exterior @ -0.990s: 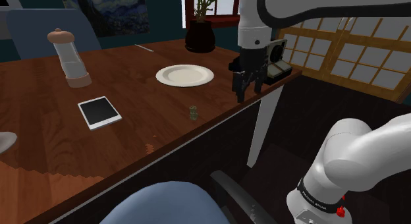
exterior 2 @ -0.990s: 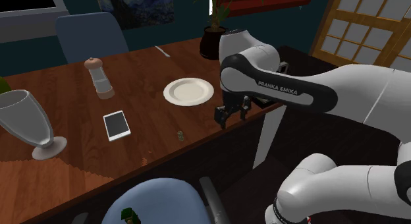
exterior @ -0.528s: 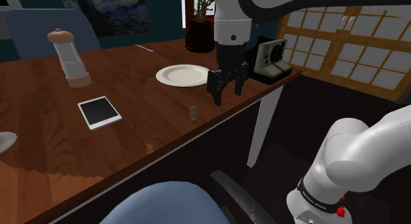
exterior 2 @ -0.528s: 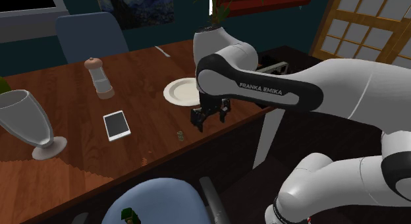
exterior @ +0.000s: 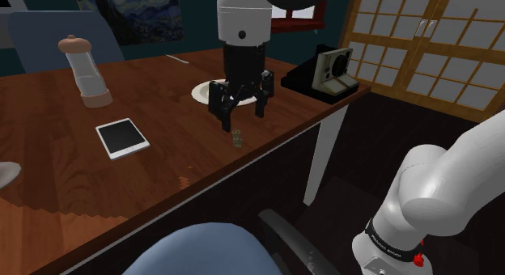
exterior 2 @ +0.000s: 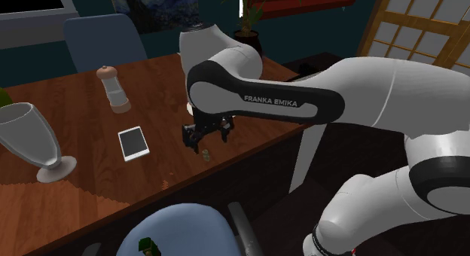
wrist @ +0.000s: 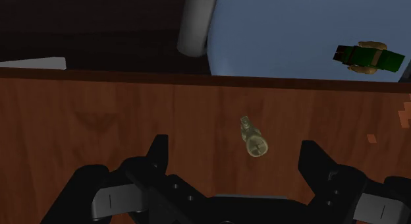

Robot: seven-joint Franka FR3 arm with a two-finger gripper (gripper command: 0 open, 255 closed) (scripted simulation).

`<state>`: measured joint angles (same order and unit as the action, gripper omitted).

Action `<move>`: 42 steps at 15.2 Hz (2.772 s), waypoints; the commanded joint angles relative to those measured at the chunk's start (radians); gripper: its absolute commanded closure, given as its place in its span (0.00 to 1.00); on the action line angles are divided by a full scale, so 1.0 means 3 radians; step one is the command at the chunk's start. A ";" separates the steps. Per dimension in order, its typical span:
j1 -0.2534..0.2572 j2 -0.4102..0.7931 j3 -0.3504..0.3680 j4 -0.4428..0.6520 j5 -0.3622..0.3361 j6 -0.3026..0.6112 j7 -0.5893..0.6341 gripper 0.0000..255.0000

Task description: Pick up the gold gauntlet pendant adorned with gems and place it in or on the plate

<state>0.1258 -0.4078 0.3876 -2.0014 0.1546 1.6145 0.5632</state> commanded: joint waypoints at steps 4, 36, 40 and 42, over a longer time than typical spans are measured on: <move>0.0016 0.0086 0.0090 -0.0012 -0.0004 0.0137 0.0098 0.00; 0.0002 0.0137 0.0078 0.0276 -0.0029 -0.0103 0.0116 1.00; -0.0009 0.0188 0.0074 0.0504 -0.0049 -0.0280 0.0134 1.00; -0.0014 0.0219 0.0074 0.0623 -0.0061 -0.0370 0.0144 1.00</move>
<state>0.1222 -0.3463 0.4099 -1.8330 0.1379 1.5182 0.6046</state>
